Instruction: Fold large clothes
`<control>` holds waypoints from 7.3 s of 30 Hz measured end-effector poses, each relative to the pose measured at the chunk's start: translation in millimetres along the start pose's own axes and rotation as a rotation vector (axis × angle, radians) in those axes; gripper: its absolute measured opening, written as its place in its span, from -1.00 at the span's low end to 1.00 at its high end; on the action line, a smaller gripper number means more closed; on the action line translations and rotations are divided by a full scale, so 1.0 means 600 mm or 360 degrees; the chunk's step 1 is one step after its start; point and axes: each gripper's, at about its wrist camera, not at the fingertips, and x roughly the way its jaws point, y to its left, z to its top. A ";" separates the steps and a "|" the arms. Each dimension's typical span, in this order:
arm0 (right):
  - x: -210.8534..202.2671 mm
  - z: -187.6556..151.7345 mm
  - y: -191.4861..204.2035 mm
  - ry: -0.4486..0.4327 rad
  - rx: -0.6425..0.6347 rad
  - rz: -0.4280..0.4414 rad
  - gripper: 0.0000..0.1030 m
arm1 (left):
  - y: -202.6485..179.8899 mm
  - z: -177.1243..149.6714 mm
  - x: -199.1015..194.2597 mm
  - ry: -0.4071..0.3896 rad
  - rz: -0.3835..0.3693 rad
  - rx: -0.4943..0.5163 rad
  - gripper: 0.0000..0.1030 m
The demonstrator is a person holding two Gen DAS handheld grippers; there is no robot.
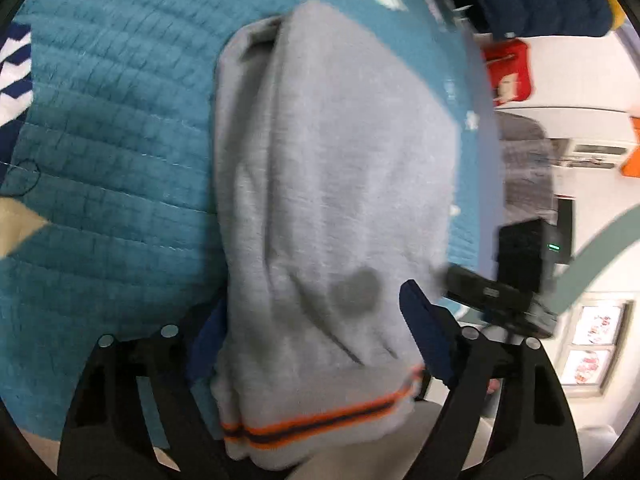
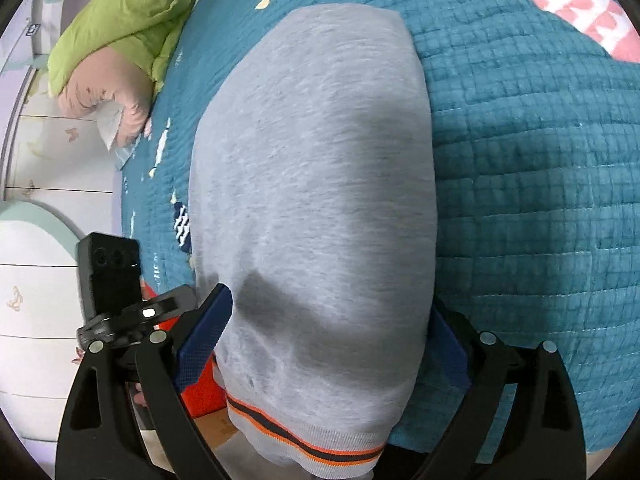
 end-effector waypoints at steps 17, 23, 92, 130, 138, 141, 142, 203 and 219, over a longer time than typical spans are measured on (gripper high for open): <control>-0.034 0.002 -0.038 -0.0171 0.0042 0.0226 -0.26 | -0.046 0.031 -0.008 -0.0209 0.0122 0.0027 -0.25; -0.050 0.018 -0.007 -0.0200 -0.0050 0.0272 -0.31 | -0.095 0.045 -0.034 -0.0294 0.0198 0.0166 -0.33; 0.283 0.319 0.355 -0.0323 -0.0689 -0.0439 -0.60 | 0.142 0.423 -0.266 -0.0709 0.1046 0.0520 -0.65; 0.299 0.558 0.392 -0.0563 -0.0797 -0.0527 -0.97 | 0.148 0.748 -0.283 -0.0769 0.1034 0.0460 -0.93; 0.292 0.485 0.444 -0.0566 -0.0901 -0.0332 -0.83 | 0.109 0.622 -0.314 -0.0853 0.0929 0.0569 -0.83; 0.321 0.475 0.450 -0.0486 -0.0879 -0.0297 -0.82 | 0.083 0.589 -0.282 -0.0804 0.0890 0.0628 -0.83; 0.331 0.470 0.449 -0.0458 -0.0873 -0.0298 -0.82 | 0.078 0.586 -0.270 -0.0787 0.0886 0.0640 -0.83; 0.307 0.363 0.444 0.0065 -0.0577 -0.0403 -0.60 | 0.051 0.479 -0.277 -0.0702 0.0775 0.0444 -0.82; 0.342 0.275 0.372 -0.0051 -0.0404 -0.0412 -0.71 | 0.118 0.414 -0.296 -0.0650 0.0707 0.0251 -0.79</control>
